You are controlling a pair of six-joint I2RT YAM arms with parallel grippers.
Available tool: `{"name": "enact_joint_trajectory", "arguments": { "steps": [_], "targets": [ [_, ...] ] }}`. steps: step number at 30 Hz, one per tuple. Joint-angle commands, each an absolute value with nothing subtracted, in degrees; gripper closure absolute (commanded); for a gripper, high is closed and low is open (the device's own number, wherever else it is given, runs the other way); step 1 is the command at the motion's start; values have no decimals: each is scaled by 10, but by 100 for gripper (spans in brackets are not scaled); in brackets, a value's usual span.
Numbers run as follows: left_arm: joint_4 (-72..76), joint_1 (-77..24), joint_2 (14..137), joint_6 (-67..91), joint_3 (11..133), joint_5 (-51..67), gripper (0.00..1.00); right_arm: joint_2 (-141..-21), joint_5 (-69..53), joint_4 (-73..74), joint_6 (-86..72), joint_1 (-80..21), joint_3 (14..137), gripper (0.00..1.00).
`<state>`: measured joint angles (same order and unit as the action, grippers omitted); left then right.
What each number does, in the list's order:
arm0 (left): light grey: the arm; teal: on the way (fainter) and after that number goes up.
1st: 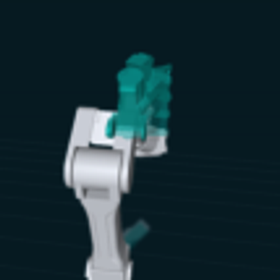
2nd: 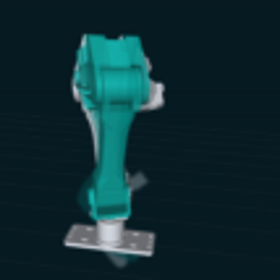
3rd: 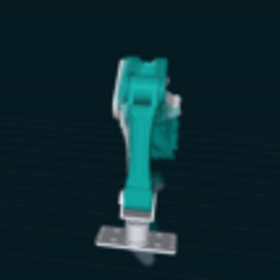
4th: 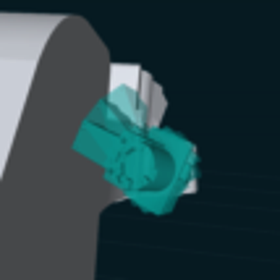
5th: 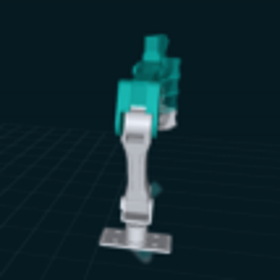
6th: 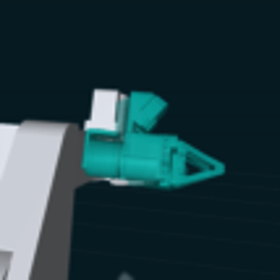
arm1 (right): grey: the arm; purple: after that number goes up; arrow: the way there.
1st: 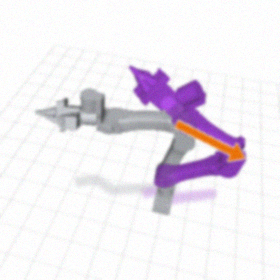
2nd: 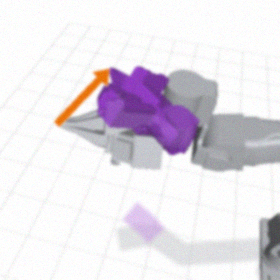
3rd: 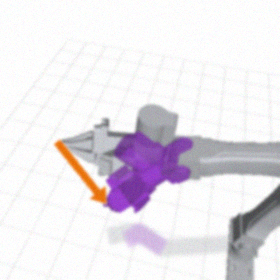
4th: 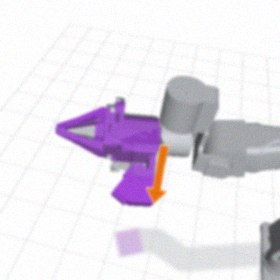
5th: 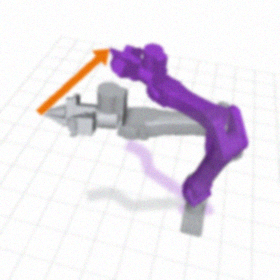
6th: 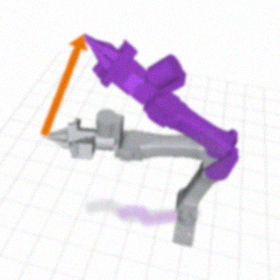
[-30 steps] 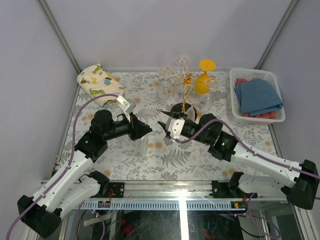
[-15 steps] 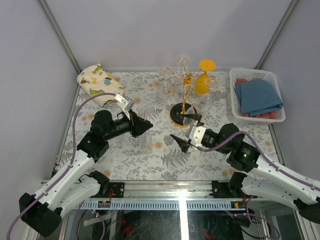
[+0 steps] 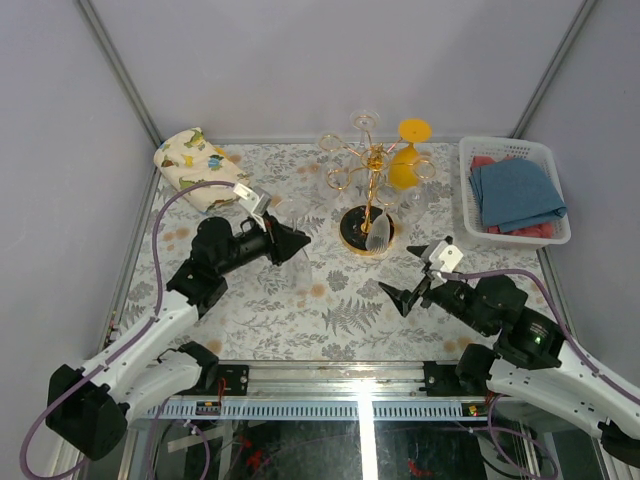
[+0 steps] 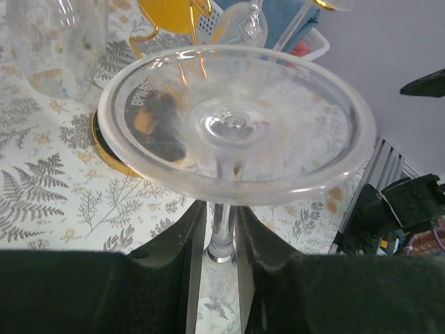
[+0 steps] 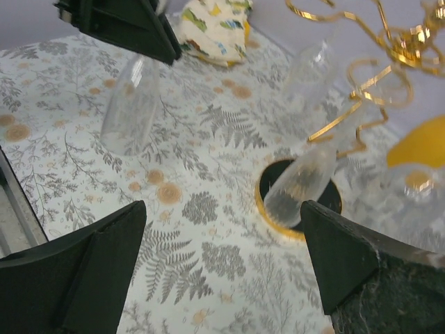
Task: Place the wine glass upside down on the wine glass rack
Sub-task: Turn the wine glass upside down at the wine rack.
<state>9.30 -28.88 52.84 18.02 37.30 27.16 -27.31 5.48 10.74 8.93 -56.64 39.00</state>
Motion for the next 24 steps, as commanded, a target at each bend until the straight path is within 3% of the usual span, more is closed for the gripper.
{"name": "enact_joint_trajectory", "arguments": {
  "steps": [1, 24],
  "targets": [
    [198, -291, 530, 169, 364, 246, 100, -247, 166, 189, -8, -568, 392, 0],
    [384, -270, 634, 92, 389, 231, 100, -189, 229, 259, -26, -567, 381, 0]
  ]
}}
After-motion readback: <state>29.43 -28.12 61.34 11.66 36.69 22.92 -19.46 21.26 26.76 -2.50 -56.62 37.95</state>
